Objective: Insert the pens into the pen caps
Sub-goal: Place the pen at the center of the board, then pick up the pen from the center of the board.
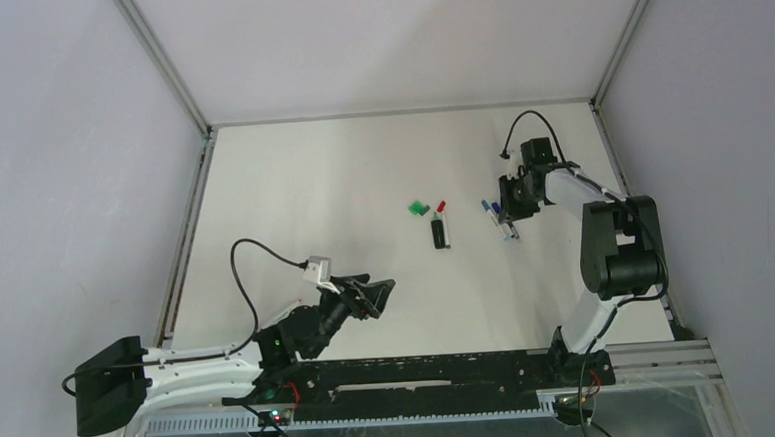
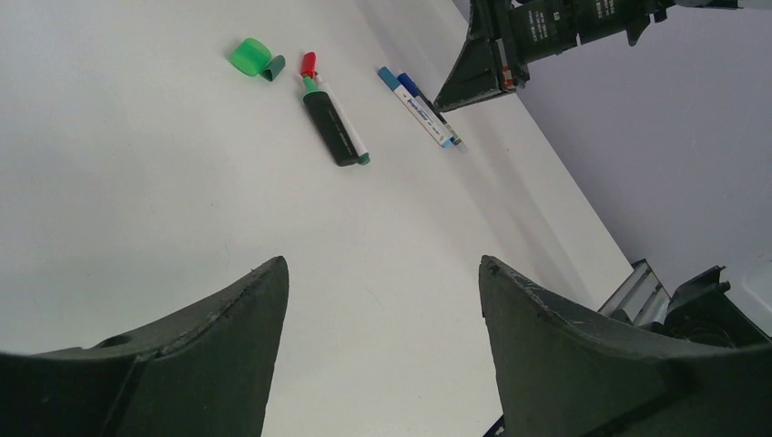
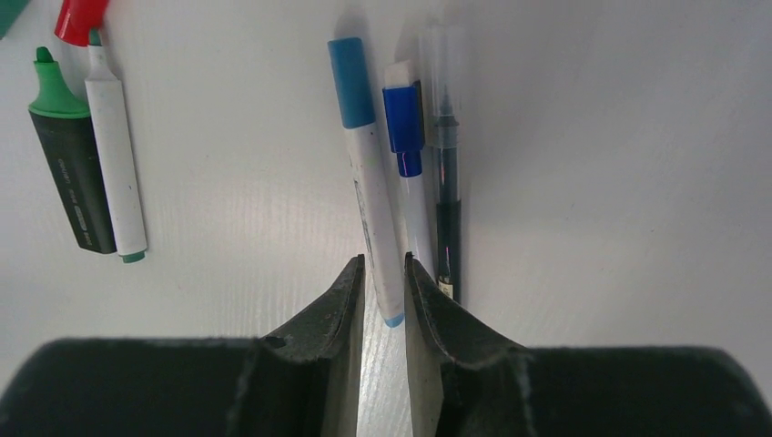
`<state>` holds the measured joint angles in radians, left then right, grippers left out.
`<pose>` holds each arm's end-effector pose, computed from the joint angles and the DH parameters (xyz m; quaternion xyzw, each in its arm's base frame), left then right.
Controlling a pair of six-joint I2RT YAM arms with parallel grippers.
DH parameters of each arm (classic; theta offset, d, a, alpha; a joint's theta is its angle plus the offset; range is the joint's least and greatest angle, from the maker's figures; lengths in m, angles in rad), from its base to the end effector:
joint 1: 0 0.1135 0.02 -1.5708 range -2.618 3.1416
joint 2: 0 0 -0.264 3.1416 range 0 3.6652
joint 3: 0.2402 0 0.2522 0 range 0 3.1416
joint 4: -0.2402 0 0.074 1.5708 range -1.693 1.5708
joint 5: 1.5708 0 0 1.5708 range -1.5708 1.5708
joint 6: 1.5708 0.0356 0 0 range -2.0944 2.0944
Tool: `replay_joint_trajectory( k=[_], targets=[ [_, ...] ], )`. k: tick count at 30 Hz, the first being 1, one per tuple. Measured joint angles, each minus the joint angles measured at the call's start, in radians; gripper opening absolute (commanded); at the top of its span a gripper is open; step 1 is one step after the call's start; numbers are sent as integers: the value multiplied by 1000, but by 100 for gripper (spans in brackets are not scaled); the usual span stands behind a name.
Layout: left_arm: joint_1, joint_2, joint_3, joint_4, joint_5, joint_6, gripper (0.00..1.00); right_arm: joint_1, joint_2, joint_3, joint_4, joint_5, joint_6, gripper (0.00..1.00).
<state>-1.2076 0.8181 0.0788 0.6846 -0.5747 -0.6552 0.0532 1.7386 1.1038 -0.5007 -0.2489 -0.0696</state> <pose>0.0766 -0.1471 0.1798 0.0025 0.7231 -0.4063 0.5586 0.3417 0.0270 0.1785 -0.0862 0.9654 0.1194 0.2153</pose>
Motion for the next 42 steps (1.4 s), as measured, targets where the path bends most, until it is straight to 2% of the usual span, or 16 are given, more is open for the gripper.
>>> replay_joint_trajectory(
  k=[7, 16, 26, 32, 36, 42],
  targets=[
    [0, 0, 0, 0, 1, 0, 80, -23, -32, 4, -17, -62, -11, 28],
    [14, -1, 12, -40, 4, 1, 83, -45, -227, 6, -73, -304, -113, 28],
    [127, 79, 177, -108, 118, 1, 81, -73, -401, 13, -127, -544, -210, 28],
    [203, 252, 347, -185, 234, 0, 80, -73, -489, 13, -132, -634, -240, 29],
    [248, 435, 543, -319, 308, -5, 77, -73, -511, 12, -132, -669, -248, 29],
    [285, 747, 920, -612, 344, -16, 60, -73, -514, 11, -136, -690, -249, 29]
  ],
)
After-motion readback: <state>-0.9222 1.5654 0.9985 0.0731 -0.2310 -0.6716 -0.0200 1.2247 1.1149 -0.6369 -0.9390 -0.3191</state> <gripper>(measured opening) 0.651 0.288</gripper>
